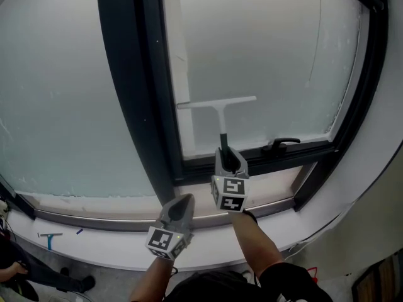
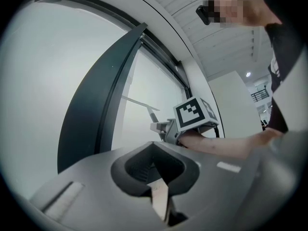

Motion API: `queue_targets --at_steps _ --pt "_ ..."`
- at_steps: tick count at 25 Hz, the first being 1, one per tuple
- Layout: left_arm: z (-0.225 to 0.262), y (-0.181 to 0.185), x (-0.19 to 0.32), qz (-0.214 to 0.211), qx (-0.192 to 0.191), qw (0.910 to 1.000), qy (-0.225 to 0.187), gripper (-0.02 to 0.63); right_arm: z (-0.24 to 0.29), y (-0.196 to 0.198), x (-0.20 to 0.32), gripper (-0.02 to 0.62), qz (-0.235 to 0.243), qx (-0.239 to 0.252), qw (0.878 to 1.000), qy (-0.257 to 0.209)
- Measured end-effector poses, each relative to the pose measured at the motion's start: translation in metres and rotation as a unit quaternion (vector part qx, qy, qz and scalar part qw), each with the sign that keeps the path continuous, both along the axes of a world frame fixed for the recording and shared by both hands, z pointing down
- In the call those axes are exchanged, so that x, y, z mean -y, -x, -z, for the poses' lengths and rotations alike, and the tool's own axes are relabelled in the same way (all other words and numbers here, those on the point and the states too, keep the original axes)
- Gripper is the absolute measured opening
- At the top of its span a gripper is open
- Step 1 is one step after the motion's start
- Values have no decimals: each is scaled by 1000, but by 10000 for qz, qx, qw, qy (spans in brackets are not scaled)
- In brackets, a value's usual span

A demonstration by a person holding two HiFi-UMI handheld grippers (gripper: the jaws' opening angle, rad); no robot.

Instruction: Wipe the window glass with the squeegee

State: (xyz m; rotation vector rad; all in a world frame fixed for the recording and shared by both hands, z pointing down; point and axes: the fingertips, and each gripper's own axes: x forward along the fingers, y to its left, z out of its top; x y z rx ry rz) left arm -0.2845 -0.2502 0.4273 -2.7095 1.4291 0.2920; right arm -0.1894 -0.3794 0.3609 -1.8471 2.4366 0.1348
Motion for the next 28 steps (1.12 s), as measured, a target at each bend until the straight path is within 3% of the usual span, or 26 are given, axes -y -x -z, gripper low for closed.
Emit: queue_targets --at_steps 28 --pt "-33 7 -9 129 -70 9987 497 -2 -71 4 -11 95 17 -102 9981 599"
